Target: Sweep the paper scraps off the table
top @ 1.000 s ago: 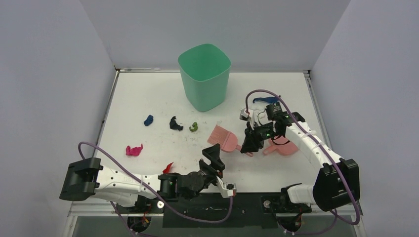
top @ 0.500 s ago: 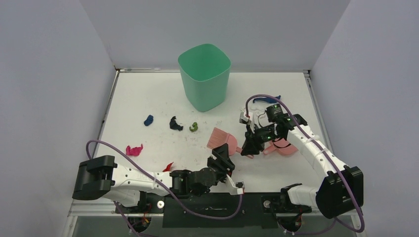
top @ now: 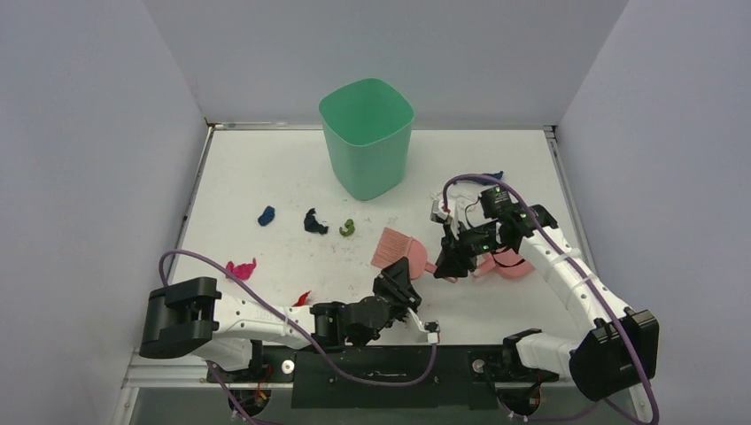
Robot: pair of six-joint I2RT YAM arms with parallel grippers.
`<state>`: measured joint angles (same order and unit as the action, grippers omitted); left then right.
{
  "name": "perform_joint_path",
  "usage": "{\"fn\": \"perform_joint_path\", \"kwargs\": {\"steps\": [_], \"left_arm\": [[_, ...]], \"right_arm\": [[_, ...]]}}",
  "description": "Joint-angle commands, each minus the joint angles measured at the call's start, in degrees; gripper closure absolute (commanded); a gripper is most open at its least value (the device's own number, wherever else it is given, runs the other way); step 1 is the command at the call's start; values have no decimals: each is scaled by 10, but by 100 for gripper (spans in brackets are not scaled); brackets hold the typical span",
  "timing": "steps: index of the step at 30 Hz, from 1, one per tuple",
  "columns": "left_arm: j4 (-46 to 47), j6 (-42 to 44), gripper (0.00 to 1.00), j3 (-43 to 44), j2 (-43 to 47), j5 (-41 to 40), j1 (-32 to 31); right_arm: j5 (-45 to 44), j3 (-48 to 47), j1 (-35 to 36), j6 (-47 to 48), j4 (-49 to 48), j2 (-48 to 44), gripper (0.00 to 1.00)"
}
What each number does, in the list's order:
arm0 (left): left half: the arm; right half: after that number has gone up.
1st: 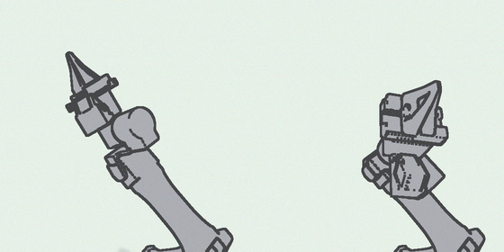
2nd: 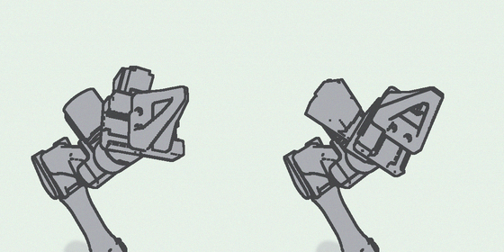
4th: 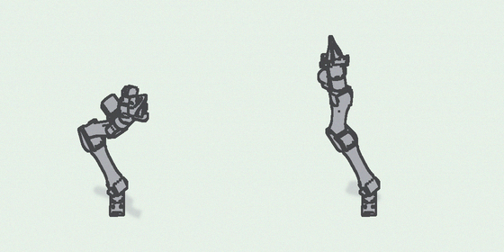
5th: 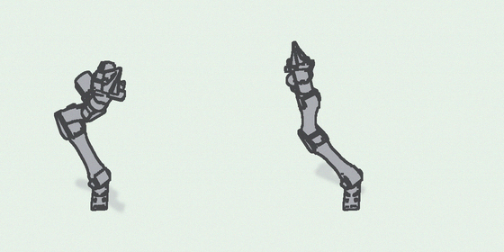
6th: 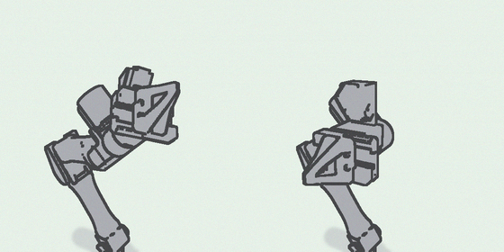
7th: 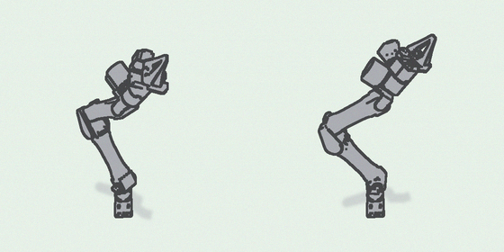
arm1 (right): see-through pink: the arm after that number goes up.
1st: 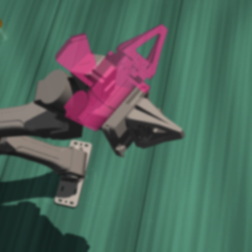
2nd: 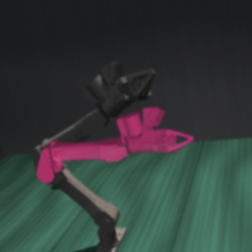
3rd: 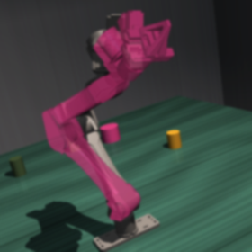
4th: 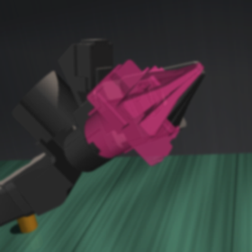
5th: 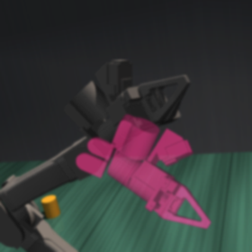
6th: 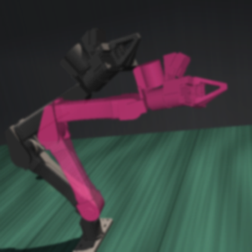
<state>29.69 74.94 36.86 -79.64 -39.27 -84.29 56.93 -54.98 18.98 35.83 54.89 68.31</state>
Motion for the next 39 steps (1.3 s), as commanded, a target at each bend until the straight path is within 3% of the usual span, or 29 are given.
{"fn": "perform_joint_path", "kwargs": {"steps": [1,5,10,18,23,28,39], "left_arm": [[71,-16,92,5,14,-18,7],[16,-114,99,-1,57,-22,8],[-138,-291,100,-3,140,0,7],[-311,-530,100,-1,266,171,41],[-259,-654,100,-32,315,298,98],[-206,-738,100,-39,311,428,170],[-114,-816,100,-53,287,549,251]], "right_arm": [[55,-69,6,64,82,30,64],[84,-112,6,119,147,62,46],[62,-149,6,102,139,74,36],[41,-177,8,89,47,29,23],[106,-123,9,195,37,-28,23],[104,-103,15,213,43,-45,24],[150,-107,22,74,-32,-28,34]]}}
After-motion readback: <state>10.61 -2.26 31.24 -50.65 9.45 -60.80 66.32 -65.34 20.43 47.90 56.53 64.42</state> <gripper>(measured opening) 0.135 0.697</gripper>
